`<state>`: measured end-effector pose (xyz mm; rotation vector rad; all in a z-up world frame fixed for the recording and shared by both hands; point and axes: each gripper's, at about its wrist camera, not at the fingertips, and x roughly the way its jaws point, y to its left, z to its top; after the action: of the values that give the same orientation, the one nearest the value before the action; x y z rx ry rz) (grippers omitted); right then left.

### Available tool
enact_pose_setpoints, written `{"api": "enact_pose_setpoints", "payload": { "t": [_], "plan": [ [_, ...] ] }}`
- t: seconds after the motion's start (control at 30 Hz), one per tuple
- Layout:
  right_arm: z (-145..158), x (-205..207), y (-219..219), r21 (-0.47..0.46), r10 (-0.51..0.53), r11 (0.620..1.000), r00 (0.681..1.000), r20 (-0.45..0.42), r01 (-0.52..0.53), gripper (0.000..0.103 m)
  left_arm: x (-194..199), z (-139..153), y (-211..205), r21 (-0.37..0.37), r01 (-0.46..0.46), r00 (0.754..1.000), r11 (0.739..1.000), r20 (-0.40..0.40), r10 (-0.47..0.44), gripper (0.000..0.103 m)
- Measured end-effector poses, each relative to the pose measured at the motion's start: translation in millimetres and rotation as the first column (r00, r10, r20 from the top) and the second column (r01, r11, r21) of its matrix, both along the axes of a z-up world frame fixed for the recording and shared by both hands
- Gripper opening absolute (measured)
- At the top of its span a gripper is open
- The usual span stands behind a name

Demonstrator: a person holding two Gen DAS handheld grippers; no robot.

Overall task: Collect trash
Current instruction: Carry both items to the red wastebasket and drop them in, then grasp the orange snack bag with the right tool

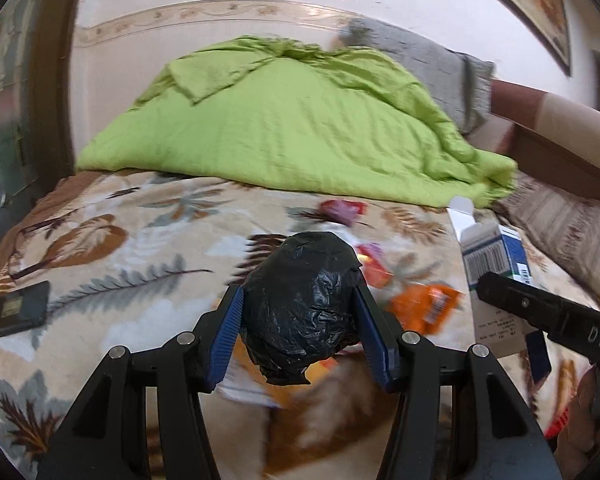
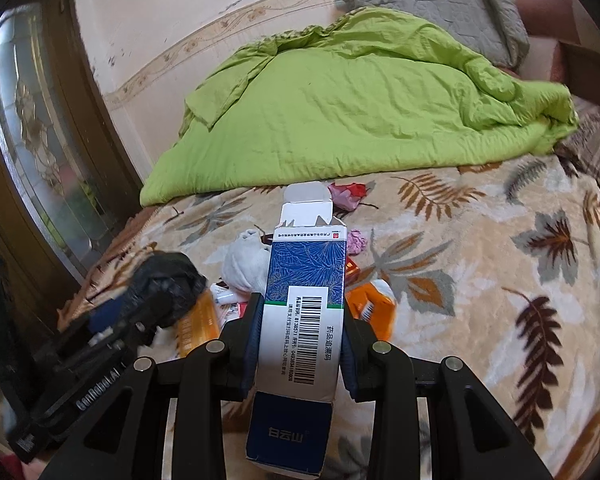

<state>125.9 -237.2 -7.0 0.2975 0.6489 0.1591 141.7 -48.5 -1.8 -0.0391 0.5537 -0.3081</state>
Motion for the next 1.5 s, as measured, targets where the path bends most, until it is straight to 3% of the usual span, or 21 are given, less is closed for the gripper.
{"api": "enact_pose_setpoints", "payload": {
  "t": [0.13,0.23,0.33,0.43,0.63,0.7,0.77,0.9,0.93,1.03,1.07,1.13,1.17,1.27,1.5],
  "plan": [
    [6.9,-35.8,-31.9,0.087,-0.036,0.996,0.999,-0.02,0.038,0.036,-28.7,11.8,-33.1,0.004,0.121,0.992,0.993,0.015,-0.121,0.055],
    [12.4,-71.2,-68.9,0.158,-0.087,0.983,0.996,-0.035,0.092,0.036,-53.9,18.8,-70.1,0.001,0.238,0.971,0.971,0.01,-0.238,0.055],
    [21.3,-116.5,-111.9,0.149,-0.185,0.971,0.982,-0.033,0.188,0.036,-81.0,25.5,-114.5,0.007,0.371,0.929,0.929,0.001,-0.371,0.055],
    [25.2,-167.6,-163.7,0.145,-0.31,0.938,0.949,-0.05,0.314,0.036,-108.5,29.9,-163.1,0.004,0.496,0.868,0.868,-0.013,-0.496,0.055],
    [17.1,-264.1,-257.8,0.131,-0.54,0.823,0.833,-0.124,0.553,0.036,-149.7,21.3,-259.7,-0.088,0.699,0.698,0.71,-0.137,-0.703,0.055],
    [10.7,-285.9,-276.6,0.131,-0.574,0.795,0.805,-0.151,0.592,0.036,-164.7,15.3,-292.0,-0.11,0.745,0.637,0.658,-0.178,-0.75,0.055],
    [2.0,-303.1,-289.9,0.139,-0.602,0.768,0.779,-0.178,0.625,0.036,-176.7,11.3,-313.1,-0.109,0.77,0.602,0.629,-0.202,-0.773,0.055],
    [-12.1,-317.2,-308.3,0.147,-0.63,0.736,0.748,-0.21,0.661,0.039,-197.9,2.0,-349.1,-0.118,0.819,0.526,0.562,-0.241,-0.816,0.065],
    [-14.8,-319.3,-312.8,0.151,-0.64,0.725,0.738,-0.216,0.672,0.044,-198.7,0.5,-352.9,-0.117,0.821,0.52,0.559,-0.249,-0.817,0.067],
    [-21.5,-326.2,-324.4,0.143,-0.657,0.706,0.717,-0.232,0.693,0.062,-196.2,-3.2,-353.0,-0.119,0.814,0.529,0.569,-0.254,-0.81,0.071],
    [-21.9,-326.5,-326.6,0.137,-0.664,0.702,0.711,-0.232,0.699,0.063,-194.7,-2.6,-348.2,-0.117,0.808,0.54,0.578,-0.248,-0.804,0.072],
    [-22.4,-326.0,-327.9,0.13,-0.663,0.705,0.714,-0.226,0.697,0.063,-184.8,-2.7,-338.6,-0.104,0.783,0.58,0.614,-0.236,-0.78,0.073],
    [-22.2,-325.2,-327.4,0.136,-0.658,0.709,0.719,-0.223,0.692,0.063,-179.5,-0.3,-328.2,-0.098,0.761,0.611,0.642,-0.223,-0.759,0.073],
    [-20.9,-313.6,-321.8,0.166,-0.625,0.736,0.753,-0.205,0.656,0.063,-160.3,5.4,-301.9,-0.083,0.696,0.691,0.713,-0.194,-0.697,0.075],
    [-11.2,-260.5,-270.0,0.166,-0.483,0.848,0.862,-0.153,0.504,0.063,-122.1,12.3,-217.6,-0.041,0.55,0.822,0.834,-0.152,-0.549,0.077]
  ]
}}
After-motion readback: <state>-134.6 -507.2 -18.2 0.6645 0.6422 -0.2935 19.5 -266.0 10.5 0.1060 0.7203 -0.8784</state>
